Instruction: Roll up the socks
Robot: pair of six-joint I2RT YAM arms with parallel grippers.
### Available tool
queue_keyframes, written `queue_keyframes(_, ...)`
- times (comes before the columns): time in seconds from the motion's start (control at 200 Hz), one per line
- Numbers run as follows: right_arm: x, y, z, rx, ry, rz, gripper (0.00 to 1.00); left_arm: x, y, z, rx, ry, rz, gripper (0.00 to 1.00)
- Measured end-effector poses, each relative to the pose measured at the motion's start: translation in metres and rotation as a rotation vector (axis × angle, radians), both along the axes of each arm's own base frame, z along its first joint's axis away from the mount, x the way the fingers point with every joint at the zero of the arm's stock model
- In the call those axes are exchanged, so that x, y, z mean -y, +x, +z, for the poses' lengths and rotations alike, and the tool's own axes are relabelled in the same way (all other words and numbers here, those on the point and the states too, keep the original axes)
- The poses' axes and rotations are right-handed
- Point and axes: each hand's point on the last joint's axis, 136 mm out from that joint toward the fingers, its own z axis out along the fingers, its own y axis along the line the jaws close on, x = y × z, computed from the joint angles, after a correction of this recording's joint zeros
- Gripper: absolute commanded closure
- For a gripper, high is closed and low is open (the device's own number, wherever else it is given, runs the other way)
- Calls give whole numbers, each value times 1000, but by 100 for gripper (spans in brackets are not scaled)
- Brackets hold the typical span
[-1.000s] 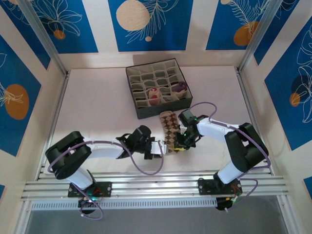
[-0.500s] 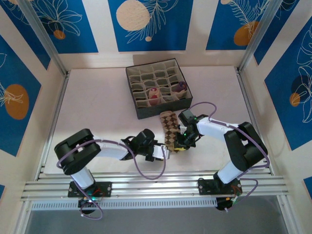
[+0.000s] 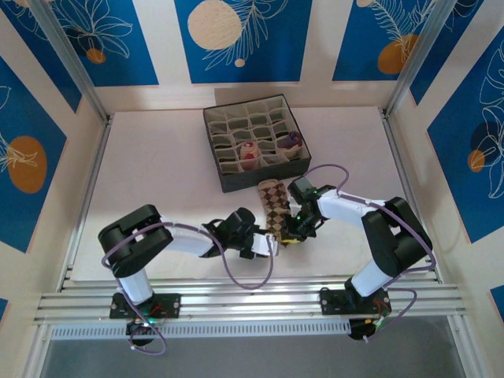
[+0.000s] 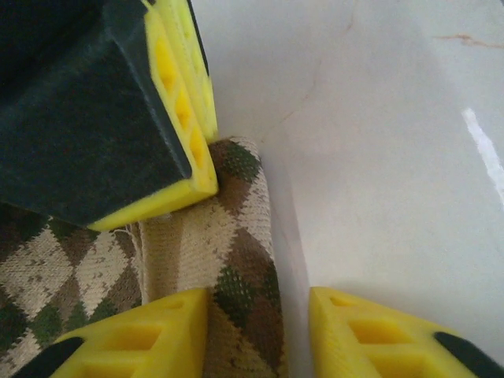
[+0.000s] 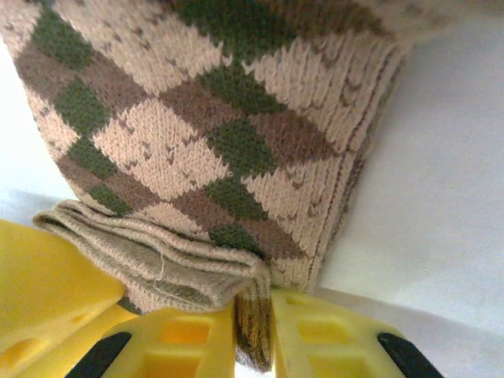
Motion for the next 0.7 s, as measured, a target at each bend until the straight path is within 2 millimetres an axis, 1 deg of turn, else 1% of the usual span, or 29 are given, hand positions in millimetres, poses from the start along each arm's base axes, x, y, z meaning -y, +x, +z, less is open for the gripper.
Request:
queue_keyframes(0.045, 0, 0, 0, 6, 0, 7, 75, 2, 2, 0, -5, 6, 6, 87)
queue_keyframes(0.11, -1, 0, 2, 21, 2, 19, 64, 5, 5, 2, -10, 12, 13, 100)
queue_keyframes(0.165, -1, 0, 6, 51, 10, 38, 57, 7, 7, 4, -13, 19, 8, 100)
queue_keyframes(0.195, 0, 0, 8, 66, 15, 42, 55, 7, 7, 4, -27, 24, 9, 100)
queue_keyframes(0.28, -1, 0, 21, 115, 62, 36, 57, 7, 4, 5, -85, 36, 7, 100)
queue_keyframes(0.425, -6, 6, 47, 193, 218, 3, 67, 9, -4, 13, -234, 35, -14, 100)
queue_keyframes(0.485, -10, 10, 54, 213, 274, 0, 69, 10, -5, 18, -296, 29, -17, 100)
queue_keyframes(0.6, -21, 10, 59, 210, 351, 21, 69, 12, -6, 27, -432, 19, -22, 100)
queue_keyframes(0.7, -27, 9, 54, 188, 392, 36, 68, 9, -7, 26, -547, 26, -9, 100)
